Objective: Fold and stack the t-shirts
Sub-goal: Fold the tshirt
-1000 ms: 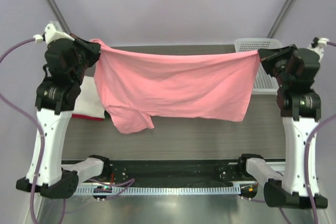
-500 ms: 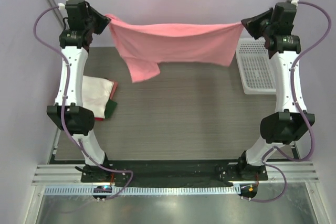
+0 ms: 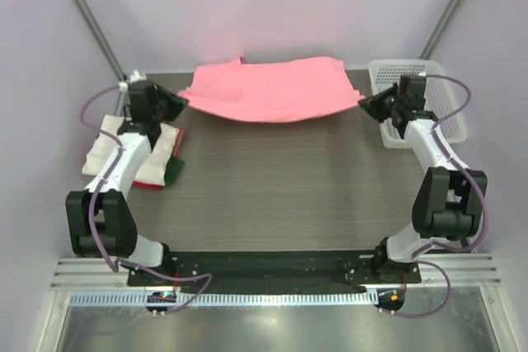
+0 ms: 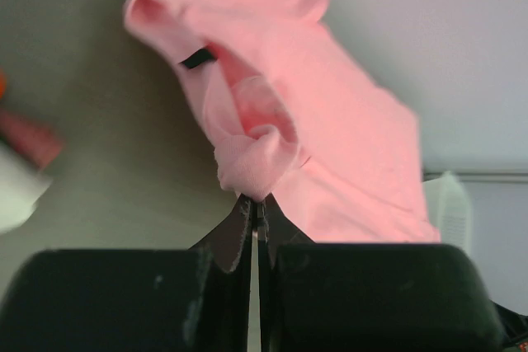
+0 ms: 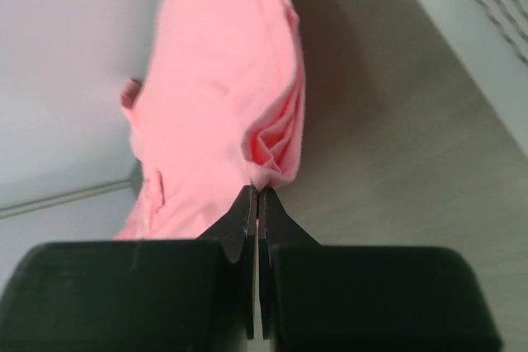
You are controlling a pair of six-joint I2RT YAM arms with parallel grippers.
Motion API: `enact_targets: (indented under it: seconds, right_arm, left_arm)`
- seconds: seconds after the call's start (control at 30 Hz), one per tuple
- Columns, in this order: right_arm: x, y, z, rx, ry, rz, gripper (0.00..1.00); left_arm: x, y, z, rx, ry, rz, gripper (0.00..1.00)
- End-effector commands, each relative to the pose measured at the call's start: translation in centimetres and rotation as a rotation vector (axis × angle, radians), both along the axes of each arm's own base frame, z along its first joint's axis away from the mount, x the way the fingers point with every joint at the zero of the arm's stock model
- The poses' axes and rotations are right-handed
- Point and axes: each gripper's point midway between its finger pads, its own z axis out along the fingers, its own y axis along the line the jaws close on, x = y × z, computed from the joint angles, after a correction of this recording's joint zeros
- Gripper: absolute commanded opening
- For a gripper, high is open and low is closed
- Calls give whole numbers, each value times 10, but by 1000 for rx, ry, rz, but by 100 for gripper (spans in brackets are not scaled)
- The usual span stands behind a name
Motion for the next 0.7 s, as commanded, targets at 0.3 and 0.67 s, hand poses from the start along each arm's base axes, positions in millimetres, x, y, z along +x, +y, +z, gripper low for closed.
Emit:
enact_targets:
  seconds: [0.3,0.67]
  right_arm:
    - [-134,-11,-153,-105,192,-15,1]
    - [-237,-43,-153,-217,186,-279,10]
  left_arm:
    - [-146,-10,-163,25,120,16,0]
    - [-237,8,-195,35,206,107,12]
